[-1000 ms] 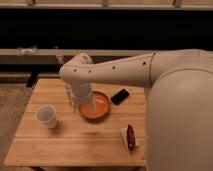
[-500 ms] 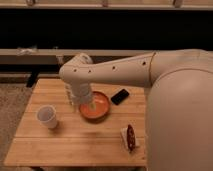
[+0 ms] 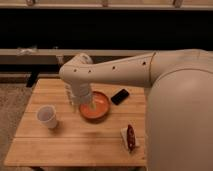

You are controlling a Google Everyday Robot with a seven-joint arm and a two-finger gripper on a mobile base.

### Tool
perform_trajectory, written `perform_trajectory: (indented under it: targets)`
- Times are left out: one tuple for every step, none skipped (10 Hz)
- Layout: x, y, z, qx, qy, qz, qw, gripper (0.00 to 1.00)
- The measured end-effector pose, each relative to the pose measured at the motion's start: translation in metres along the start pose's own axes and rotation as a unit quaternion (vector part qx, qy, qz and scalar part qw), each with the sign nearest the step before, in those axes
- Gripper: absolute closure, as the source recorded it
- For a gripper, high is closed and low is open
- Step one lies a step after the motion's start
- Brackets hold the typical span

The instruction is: Move the arm in a circular motion

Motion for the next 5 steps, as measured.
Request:
perform_trajectory:
  targets:
    - [0.0, 0.0, 0.0, 0.0, 0.0, 0.0, 1.0, 0.35]
    - [0.0, 0.0, 0.0, 0.0, 0.0, 0.0, 1.0, 0.35]
    - [0.0, 0.0, 0.0, 0.0, 0.0, 0.0, 1.0, 0.35]
    - [0.0, -0.0001, 0.0001, 0.0, 0.0, 0.0, 1.0, 0.35]
    - [0.0006, -0.0011, -0.0008, 0.002, 0.001, 0.003, 1.0, 0.35]
